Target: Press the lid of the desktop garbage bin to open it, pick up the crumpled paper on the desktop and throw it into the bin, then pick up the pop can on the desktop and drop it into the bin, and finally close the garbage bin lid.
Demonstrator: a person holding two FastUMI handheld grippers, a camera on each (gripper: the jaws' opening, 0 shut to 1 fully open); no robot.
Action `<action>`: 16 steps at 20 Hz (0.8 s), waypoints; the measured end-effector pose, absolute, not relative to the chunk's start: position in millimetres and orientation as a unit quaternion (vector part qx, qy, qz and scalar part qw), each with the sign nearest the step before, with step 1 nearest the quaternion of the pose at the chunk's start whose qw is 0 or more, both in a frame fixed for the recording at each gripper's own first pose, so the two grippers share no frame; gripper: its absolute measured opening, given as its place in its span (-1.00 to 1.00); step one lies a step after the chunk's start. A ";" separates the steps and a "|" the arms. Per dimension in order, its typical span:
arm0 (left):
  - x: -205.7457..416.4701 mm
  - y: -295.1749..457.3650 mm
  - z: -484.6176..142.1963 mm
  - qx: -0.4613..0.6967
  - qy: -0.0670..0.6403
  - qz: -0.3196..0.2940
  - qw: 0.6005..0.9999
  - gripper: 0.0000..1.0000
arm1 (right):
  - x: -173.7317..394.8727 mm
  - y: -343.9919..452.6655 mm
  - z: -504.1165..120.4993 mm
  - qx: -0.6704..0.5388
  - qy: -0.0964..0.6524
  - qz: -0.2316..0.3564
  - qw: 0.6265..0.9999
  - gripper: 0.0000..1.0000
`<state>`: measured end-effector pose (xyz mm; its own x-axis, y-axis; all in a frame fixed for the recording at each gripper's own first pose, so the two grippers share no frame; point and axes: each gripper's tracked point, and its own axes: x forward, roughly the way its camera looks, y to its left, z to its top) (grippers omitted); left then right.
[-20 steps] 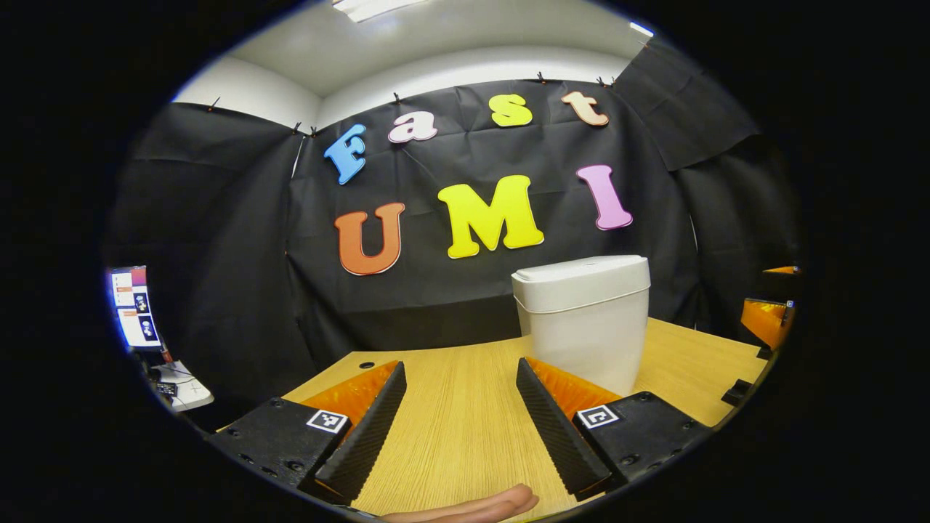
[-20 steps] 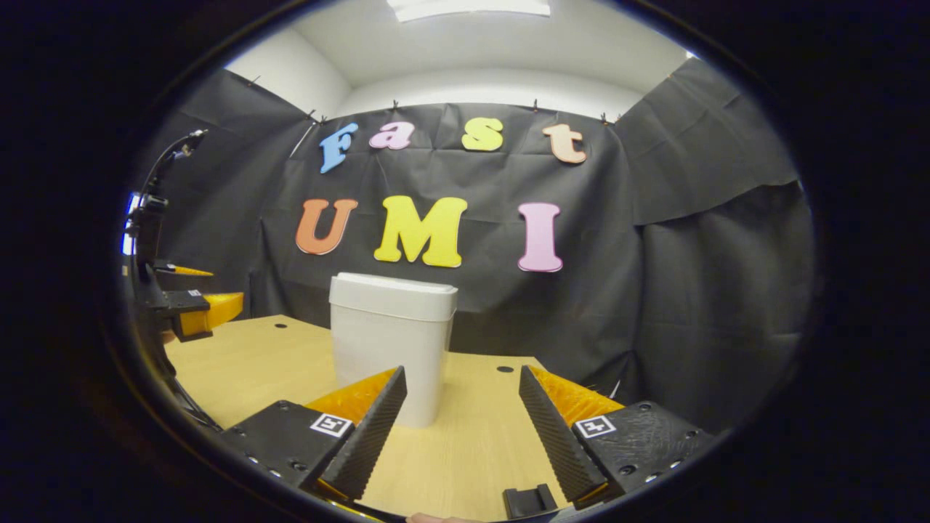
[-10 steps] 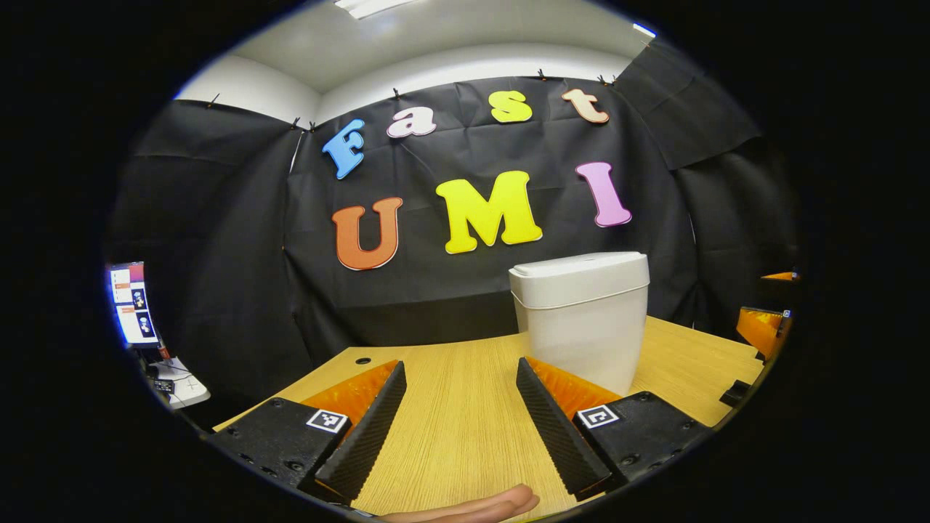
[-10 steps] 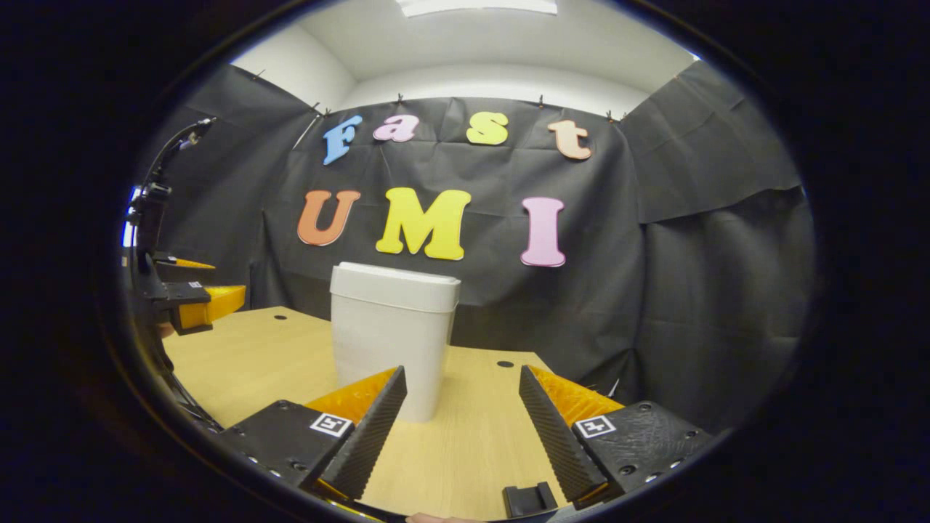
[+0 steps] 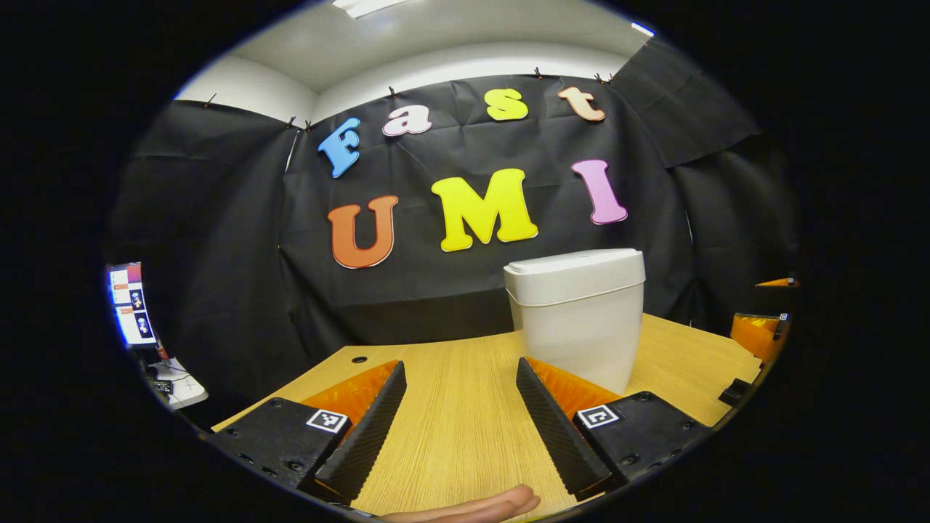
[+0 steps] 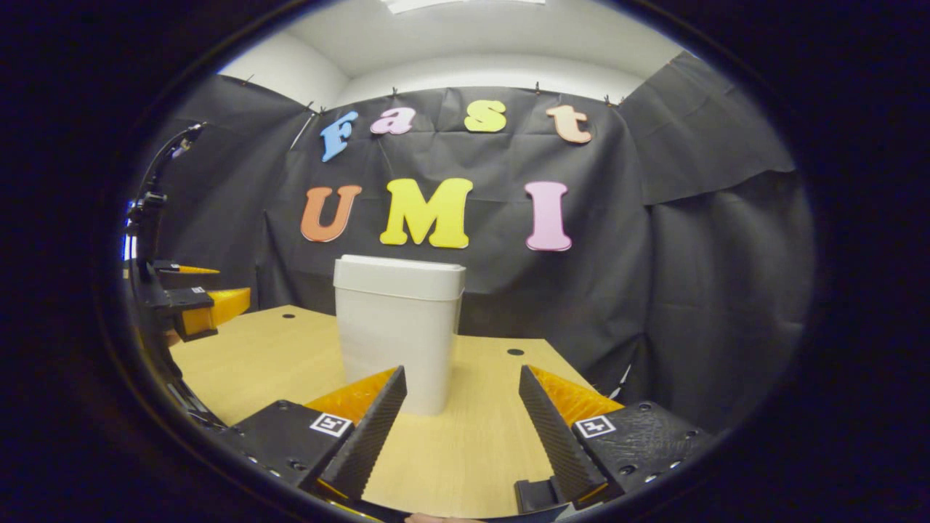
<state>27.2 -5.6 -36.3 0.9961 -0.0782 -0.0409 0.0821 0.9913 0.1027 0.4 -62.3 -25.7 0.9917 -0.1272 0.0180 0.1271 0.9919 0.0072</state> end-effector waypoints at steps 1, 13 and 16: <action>27.6 -6.3 -37.9 0.053 0.021 -0.041 0.998 0.97 | 1.6 -63.1 -27.1 0.006 -0.007 -0.063 0.998 0.91; 28.3 -3.9 -33.1 0.044 0.014 -0.040 0.998 0.97 | 4.6 -59.8 -32.0 0.006 0.001 -0.059 0.998 0.91; 28.2 -2.2 -29.6 0.037 0.008 -0.040 0.998 0.96 | 5.2 -60.1 -36.4 0.008 0.005 -0.060 0.998 0.96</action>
